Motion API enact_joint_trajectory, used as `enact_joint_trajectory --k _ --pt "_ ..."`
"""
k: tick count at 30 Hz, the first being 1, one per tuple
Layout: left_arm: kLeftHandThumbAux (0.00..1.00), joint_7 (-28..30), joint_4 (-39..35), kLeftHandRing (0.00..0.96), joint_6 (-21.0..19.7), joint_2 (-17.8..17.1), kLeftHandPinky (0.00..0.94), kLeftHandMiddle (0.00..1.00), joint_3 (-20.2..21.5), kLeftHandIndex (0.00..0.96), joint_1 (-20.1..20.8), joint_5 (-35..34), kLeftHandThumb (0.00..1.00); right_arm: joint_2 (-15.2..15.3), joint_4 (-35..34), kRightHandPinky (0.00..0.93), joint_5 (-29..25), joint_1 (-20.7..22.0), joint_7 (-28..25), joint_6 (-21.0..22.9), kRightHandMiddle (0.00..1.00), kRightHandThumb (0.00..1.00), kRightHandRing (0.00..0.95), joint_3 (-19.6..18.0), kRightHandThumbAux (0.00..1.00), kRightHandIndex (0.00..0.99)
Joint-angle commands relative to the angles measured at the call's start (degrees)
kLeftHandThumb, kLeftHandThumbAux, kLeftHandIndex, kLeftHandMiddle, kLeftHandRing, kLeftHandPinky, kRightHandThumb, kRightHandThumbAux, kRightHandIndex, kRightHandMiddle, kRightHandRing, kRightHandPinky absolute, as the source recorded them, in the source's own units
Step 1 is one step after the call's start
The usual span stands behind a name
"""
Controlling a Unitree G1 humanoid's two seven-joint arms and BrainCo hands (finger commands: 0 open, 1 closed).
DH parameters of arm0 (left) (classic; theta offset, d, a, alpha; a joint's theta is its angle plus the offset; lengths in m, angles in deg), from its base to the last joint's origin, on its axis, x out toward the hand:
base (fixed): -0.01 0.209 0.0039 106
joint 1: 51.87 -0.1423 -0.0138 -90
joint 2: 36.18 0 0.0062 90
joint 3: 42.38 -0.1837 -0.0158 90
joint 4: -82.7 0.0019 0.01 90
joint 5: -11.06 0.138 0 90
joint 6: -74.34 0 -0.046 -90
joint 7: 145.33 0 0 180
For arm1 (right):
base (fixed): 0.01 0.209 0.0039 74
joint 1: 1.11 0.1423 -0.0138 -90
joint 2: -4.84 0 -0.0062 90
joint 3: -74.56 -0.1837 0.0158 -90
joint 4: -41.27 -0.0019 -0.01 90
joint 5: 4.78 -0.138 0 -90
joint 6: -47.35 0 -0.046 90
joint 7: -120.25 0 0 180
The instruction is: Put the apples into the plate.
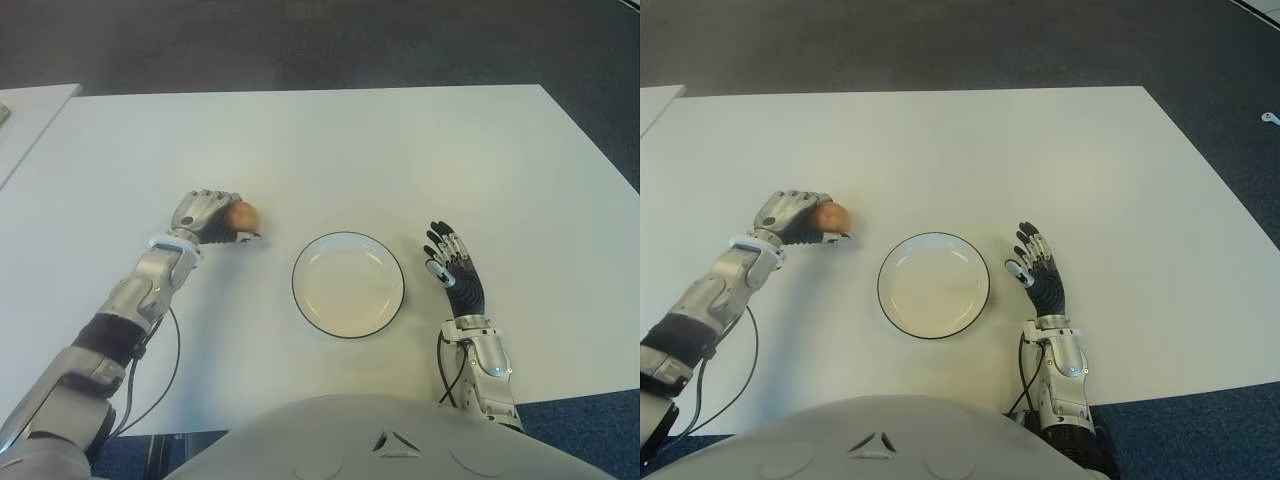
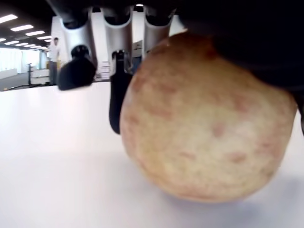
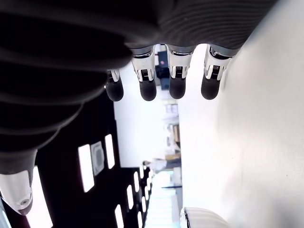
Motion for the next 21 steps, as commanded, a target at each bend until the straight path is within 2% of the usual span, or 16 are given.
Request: enact_joint_trajectory --k 1,4,8,14,21 --pt "0.695 1.1 -4.3 0.839 0.4 -0.3 0.789 0.844 3.4 0.443 0.5 -1.5 0.749 -0.5 5.7 0.0 0.2 -2.9 0.2 3.5 0.0 0.136 0.0 0.0 0.55 0.0" --pt "0.696 1.3 -5.5 0.837 0.7 -0.3 0.787 0.844 4.4 0.443 0.4 -1.3 0.749 -0.6 5.9 0.0 0.4 -2.9 0.3 3.3 0.0 0.135 0.0 0.0 0.55 0.0" --pt "0.696 3.6 -12.8 0.833 -1.3 0.1 0.784 0.838 5.9 0.443 0.0 0.2 0.748 -0.7 6.3 0.0 0.7 -2.9 0.4 2.6 0.0 0.137 0.0 0.1 0.555 0.0" --pt "0.696 5.0 -18.2 0.829 -1.7 0.7 0.766 0.835 5.8 0.443 -0.9 2.9 0.748 -1.0 6.4 0.0 0.6 -2.8 0.3 2.5 0.0 0.139 0.0 0.2 0.564 0.0" --pt "0.695 8.6 -27.3 0.829 -3.5 5.7 0.767 0.84 3.2 0.443 -1.8 6.0 0.748 -1.0 6.2 0.0 1.3 -2.8 0.8 2.8 0.0 0.133 0.0 0.4 0.56 0.0"
